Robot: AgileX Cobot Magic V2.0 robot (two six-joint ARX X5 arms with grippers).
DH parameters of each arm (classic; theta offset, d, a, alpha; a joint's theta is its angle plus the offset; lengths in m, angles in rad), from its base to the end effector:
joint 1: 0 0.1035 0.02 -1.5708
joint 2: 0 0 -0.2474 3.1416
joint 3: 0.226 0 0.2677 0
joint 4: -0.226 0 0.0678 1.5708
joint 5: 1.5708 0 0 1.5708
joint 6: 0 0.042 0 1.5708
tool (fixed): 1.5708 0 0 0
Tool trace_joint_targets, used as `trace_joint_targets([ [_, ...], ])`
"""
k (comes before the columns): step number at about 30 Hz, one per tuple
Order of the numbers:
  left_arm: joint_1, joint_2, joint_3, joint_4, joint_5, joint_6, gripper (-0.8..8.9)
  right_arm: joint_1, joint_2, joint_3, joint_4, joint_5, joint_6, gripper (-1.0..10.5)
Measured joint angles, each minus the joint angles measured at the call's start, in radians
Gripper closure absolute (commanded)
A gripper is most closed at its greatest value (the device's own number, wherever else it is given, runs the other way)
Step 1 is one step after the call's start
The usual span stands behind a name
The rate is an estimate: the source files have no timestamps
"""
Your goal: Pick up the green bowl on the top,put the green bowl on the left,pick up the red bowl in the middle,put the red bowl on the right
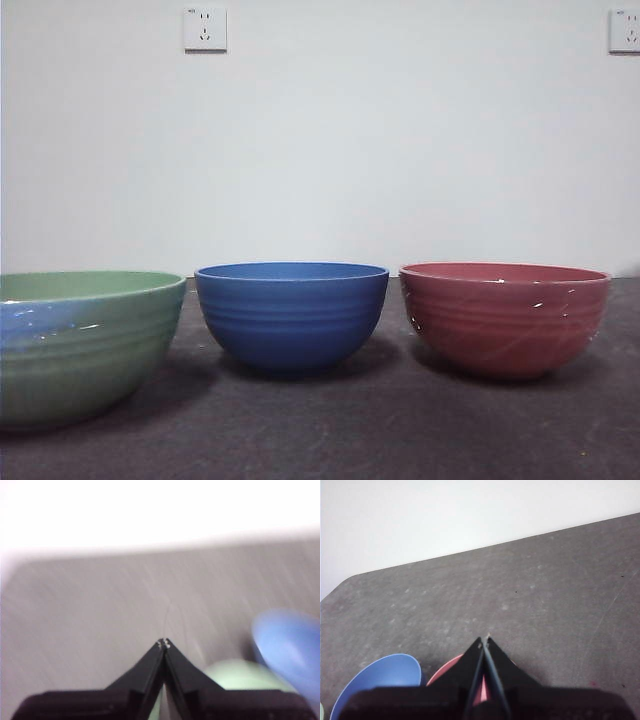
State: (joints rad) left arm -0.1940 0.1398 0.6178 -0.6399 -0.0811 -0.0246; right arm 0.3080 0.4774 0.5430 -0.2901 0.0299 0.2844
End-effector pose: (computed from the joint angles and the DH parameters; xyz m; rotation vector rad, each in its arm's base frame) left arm 0.0863 -0.0135 0.2936 -0.0023 0.1618 -0.1107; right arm 0.1564 0.0484 0.2697 0.2435 0.2596 0.2433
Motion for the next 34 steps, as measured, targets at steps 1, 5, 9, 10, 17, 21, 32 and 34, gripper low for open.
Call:
trace_joint_targets([
  [1, 0.025, -0.031, -0.019, 0.058, -0.003, 0.007, 8.17, 0.0, 0.0, 0.0, -0.002, 0.0, 0.0, 9.6],
  [5, 0.129, -0.115, -0.173, 0.276, 0.003, 0.034, 8.17, 0.0, 0.0, 0.0, -0.002, -0.001, 0.0, 9.6],
  [9, 0.186, -0.132, -0.36, 0.339, 0.043, 0.04, 8.17, 0.0, 0.0, 0.0, -0.011, 0.0, 0.0, 9.6],
  [10, 0.193, -0.132, -0.397, 0.339, 0.058, 0.04, 8.17, 0.0, 0.0, 0.0, -0.014, 0.0, 0.0, 9.6],
  [17, 0.205, -0.133, -0.567, 0.36, 0.108, 0.04, 8.17, 0.0, 0.0, 0.0, -0.016, 0.0, 0.0, 9.6],
  [21, 0.205, -0.135, -0.575, 0.388, 0.111, 0.04, 8.17, 0.0, 0.0, 0.0, -0.016, 0.0, 0.0, 9.6],
  [32, 0.205, -0.135, -0.575, 0.388, 0.111, 0.04, 8.17, 0.0, 0.0, 0.0, -0.016, 0.0, 0.0, 9.6],
  [34, 0.205, -0.135, -0.575, 0.388, 0.111, 0.04, 8.17, 0.0, 0.0, 0.0, -0.016, -0.001, 0.0, 9.6],
])
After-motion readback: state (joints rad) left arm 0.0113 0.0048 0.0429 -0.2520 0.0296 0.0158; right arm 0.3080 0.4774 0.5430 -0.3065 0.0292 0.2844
